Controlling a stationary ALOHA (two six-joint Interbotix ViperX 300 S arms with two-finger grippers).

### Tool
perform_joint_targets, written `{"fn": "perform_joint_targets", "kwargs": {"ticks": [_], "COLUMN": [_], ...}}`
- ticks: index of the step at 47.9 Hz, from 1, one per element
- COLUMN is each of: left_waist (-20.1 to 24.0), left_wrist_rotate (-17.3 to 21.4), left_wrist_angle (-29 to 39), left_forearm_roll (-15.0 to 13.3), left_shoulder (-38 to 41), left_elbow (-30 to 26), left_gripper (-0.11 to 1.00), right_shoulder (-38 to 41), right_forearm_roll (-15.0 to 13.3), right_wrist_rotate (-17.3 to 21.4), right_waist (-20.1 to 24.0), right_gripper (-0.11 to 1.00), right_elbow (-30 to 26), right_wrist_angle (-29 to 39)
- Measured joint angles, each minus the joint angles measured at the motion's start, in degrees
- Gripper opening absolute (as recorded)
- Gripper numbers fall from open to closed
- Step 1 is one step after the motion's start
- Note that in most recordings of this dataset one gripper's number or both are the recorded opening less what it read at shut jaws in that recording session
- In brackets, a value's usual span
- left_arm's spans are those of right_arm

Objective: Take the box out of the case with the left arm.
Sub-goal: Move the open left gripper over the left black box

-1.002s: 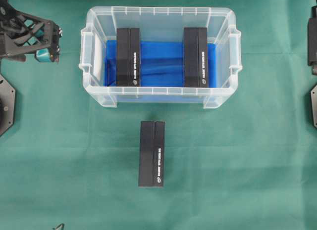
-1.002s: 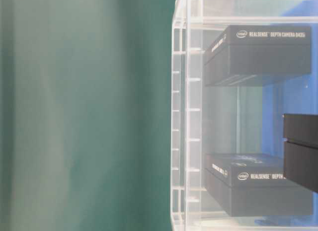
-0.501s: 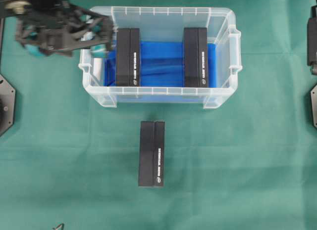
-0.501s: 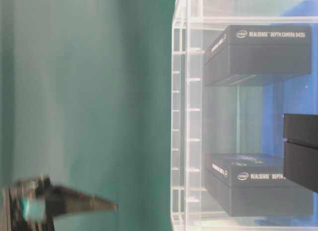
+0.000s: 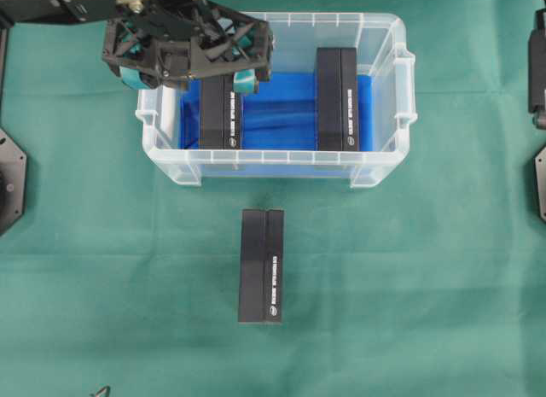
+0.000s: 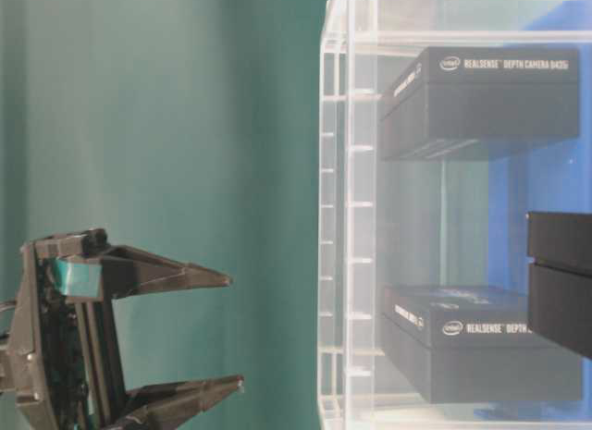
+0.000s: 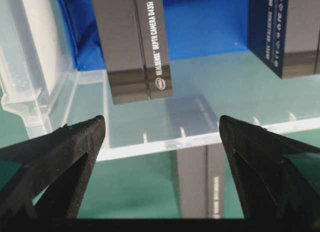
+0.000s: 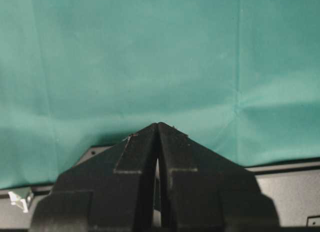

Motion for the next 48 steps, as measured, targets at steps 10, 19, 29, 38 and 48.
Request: {"fn": "perform_joint_targets", "kwargs": {"ticks": [10,19,29,38,48], "left_waist": [0.00,0.00,0.09,0.09,0.18], "left_wrist_rotate": [0.70,0.70,0.79,0.70,0.79], "left_wrist_angle": [0.09,0.09,0.09,0.09,0.18], "left_forearm_roll": [0.00,0.00,0.26,0.35,0.26], "left_shoulder": [0.00,0.00,0.00,0.00,0.00], "left_elbow": [0.62,0.97,1.05,1.05,1.05], "left_gripper": [0.96,0.96,0.96,0.96,0.96], "right_shoulder": [0.00,0.00,0.00,0.00,0.00], "right_forearm_roll": [-0.09,0.00,0.00,0.00,-0.09], "right_wrist_rotate": [-0.09,0.00,-0.09,-0.09,-0.09], "right_waist": [0.00,0.00,0.00,0.00,0.00], "right_gripper": [0.01,0.01,0.01,0.01,0.01], "right_elbow": [0.00,0.00,0.00,0.00,0.00], "right_wrist_angle": [0.00,0.00,0.00,0.00,0.00]}}
